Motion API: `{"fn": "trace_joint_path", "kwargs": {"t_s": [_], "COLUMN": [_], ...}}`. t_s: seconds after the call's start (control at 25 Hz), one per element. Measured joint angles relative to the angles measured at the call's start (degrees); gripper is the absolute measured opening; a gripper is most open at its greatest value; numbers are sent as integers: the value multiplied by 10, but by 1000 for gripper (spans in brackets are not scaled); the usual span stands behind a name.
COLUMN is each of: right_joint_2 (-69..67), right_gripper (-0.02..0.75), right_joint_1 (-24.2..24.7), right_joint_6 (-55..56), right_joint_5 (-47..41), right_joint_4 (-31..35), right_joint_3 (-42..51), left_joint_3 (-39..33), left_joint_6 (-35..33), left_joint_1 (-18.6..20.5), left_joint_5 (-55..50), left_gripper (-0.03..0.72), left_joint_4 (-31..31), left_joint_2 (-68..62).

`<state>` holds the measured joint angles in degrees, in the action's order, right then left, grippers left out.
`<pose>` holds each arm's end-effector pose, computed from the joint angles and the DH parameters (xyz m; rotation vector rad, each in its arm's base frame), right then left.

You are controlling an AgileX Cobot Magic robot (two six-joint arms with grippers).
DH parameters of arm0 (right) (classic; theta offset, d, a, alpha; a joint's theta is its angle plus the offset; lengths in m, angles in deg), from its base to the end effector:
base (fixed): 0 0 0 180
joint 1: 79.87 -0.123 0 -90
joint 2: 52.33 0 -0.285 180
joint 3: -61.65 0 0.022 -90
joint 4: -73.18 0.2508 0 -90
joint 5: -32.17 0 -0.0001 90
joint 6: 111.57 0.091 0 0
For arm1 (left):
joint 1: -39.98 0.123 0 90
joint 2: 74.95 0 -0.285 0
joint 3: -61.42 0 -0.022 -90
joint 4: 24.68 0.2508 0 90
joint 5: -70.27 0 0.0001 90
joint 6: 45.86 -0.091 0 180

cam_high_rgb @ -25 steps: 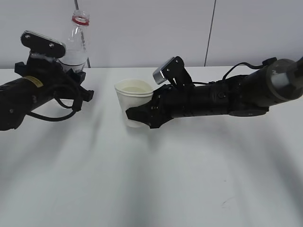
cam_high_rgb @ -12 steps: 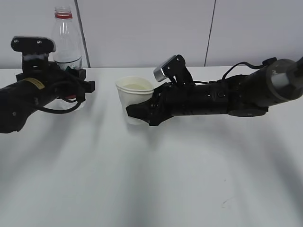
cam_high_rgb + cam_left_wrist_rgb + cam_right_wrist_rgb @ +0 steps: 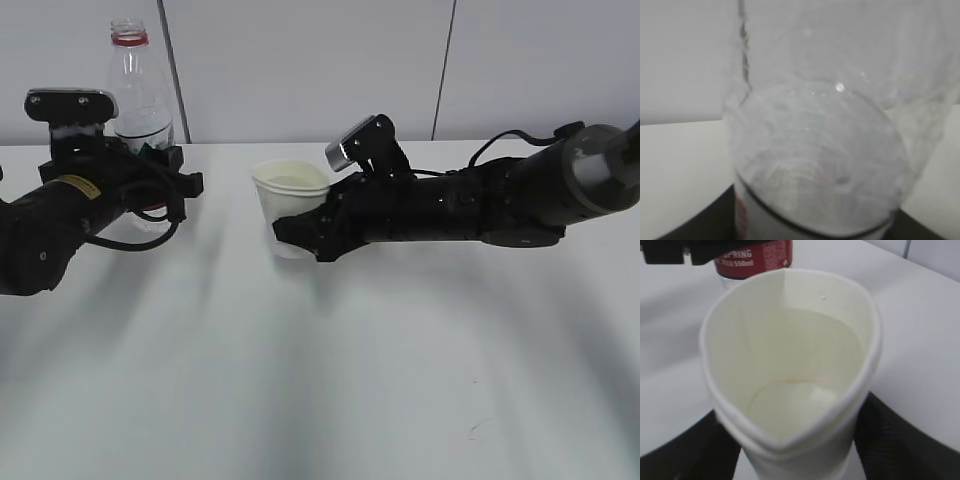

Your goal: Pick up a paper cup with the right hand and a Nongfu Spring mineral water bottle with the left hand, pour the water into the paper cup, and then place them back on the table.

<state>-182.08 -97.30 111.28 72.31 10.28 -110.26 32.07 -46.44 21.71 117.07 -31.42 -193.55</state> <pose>0.3979 0.1796 0.1373 -0.8928 1.8008 0.6653 0.3605 -0.1108 0.1544 0.1576 1.7657 -0.2064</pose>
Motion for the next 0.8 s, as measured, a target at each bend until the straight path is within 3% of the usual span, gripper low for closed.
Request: {"fn": "trace_joint_path", "kwargs": {"t_s": [0.4,0.8], "right_joint_2": [0,0], "right_gripper": [496,496], "right_joint_1": [16,78], "right_joint_6": [-96,-132], "right_joint_5": [-20,-11], "right_joint_4": [88,155], "right_joint_3": [1,15], "left_joint_3": [0,0], "left_joint_6": [1,1], "left_joint_1": [0,0], "left_joint_5": [1,7], "left_gripper": [319,319], "left_joint_4": [0,0], "left_joint_2": [0,0]}}
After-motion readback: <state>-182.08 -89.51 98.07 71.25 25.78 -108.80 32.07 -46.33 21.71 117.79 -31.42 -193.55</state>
